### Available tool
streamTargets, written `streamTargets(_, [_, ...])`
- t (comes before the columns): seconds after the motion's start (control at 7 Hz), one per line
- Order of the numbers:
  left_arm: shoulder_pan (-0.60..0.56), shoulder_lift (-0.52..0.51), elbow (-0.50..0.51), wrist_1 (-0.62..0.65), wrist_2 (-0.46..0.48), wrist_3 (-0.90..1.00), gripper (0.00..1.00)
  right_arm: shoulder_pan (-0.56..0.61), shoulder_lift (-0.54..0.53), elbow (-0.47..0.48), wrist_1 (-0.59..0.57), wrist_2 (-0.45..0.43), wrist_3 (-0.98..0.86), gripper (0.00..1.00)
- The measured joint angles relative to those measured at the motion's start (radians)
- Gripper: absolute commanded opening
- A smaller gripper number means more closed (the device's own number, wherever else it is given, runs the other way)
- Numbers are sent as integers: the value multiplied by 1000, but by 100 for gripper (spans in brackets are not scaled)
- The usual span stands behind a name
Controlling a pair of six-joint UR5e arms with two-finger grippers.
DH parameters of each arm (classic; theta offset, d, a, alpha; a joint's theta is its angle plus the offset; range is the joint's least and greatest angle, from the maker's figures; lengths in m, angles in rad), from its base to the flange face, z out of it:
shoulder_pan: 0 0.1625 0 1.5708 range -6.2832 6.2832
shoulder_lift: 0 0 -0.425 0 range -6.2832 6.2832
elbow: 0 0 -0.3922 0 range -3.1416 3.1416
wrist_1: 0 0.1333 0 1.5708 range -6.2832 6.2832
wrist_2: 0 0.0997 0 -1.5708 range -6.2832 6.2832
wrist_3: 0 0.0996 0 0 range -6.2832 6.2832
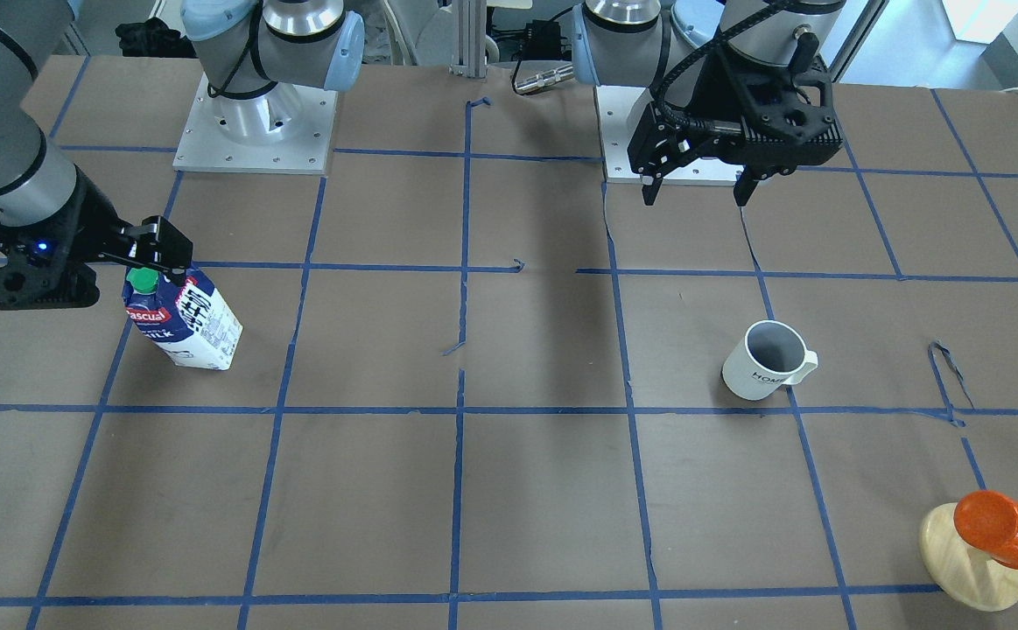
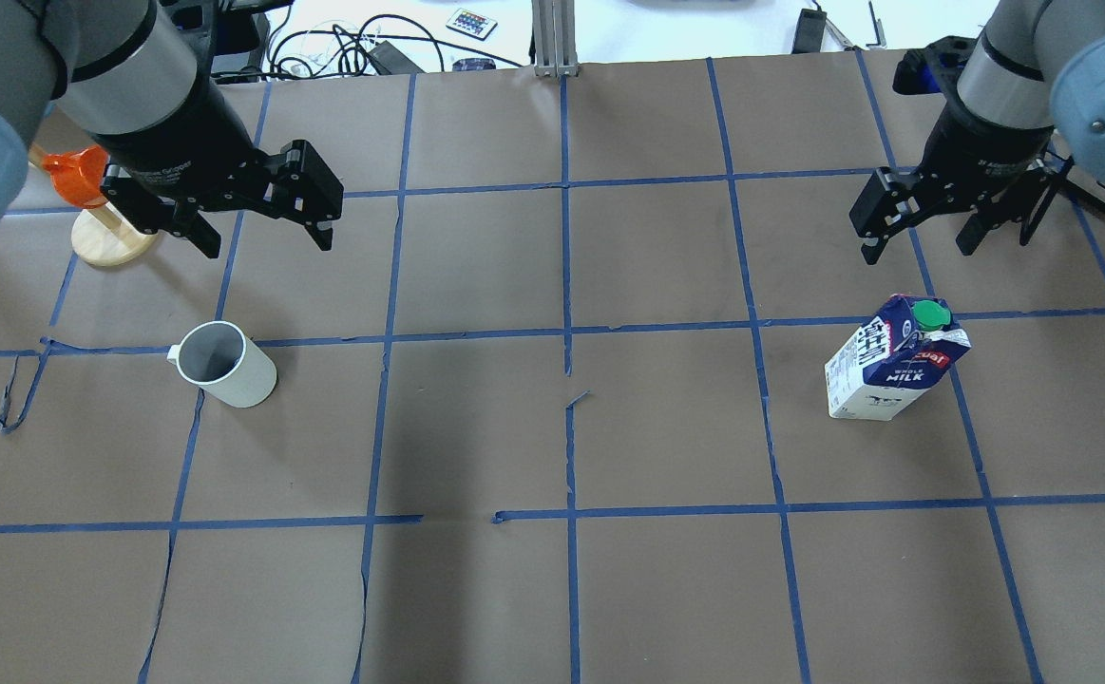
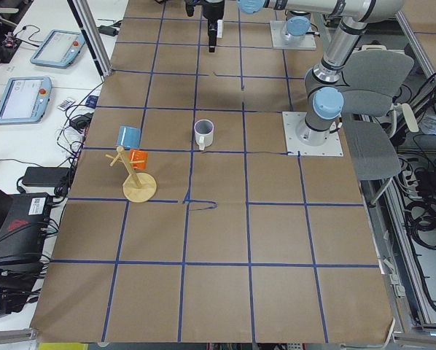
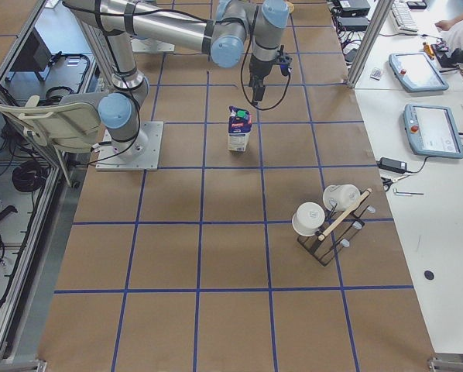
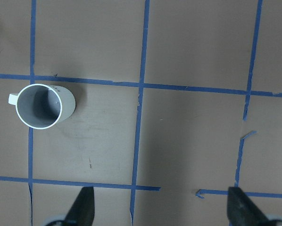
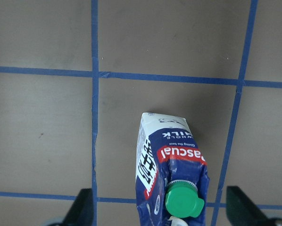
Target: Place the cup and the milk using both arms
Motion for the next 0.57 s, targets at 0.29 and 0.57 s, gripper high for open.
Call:
streamTargets(0.29, [47, -11, -81, 23, 3, 180, 100, -31, 2, 67, -59, -8, -31, 100])
streamTargets(0.57, [152, -37, -238, 162, 36, 377, 100, -67, 3, 83, -35, -13, -78, 100])
